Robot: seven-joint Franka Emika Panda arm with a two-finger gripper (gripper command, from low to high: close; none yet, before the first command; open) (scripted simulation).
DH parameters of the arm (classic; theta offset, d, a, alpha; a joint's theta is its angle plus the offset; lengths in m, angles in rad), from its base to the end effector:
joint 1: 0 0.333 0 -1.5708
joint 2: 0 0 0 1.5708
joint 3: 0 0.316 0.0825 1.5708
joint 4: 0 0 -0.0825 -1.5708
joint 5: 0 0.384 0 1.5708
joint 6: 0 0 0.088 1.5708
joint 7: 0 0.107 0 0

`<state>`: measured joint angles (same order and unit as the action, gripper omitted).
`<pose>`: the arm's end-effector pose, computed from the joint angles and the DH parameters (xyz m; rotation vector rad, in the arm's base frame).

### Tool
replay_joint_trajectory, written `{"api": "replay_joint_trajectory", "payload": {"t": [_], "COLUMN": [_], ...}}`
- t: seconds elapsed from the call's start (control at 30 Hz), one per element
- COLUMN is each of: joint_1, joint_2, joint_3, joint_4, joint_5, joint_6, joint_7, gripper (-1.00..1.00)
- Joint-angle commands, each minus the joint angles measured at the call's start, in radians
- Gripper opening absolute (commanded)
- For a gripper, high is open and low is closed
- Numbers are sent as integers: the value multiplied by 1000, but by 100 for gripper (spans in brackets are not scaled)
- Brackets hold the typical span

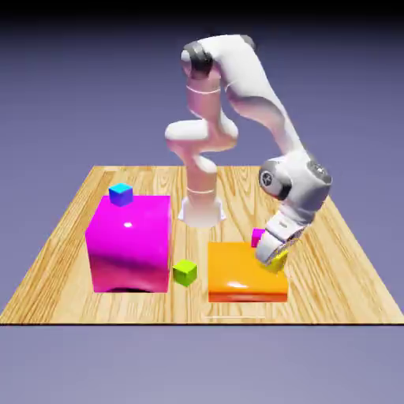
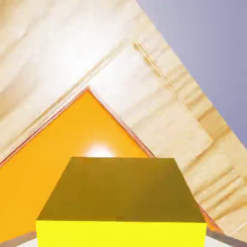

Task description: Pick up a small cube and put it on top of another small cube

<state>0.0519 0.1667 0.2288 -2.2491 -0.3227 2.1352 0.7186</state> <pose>0.4910 0.1279 0.2745 2.8048 -0.3165 -0.1945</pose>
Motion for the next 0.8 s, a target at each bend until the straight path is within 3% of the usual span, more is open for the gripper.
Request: {"api": "replay_joint_trajectory", "payload": {"t": [0.0, 0.53, 0.6, 0.77], "joint_1": [-29, -465, -468, -472], "joint_2": [-36, -616, -620, -592], "joint_3": [-33, -564, -568, -583], "joint_4": [-9, -151, -152, -311], "joint_5": [11, 241, 242, 235], "joint_6": [-24, -403, -405, -219], "joint_7": [23, 363, 365, 360], "gripper": [-100, -100, -100, -100]}}
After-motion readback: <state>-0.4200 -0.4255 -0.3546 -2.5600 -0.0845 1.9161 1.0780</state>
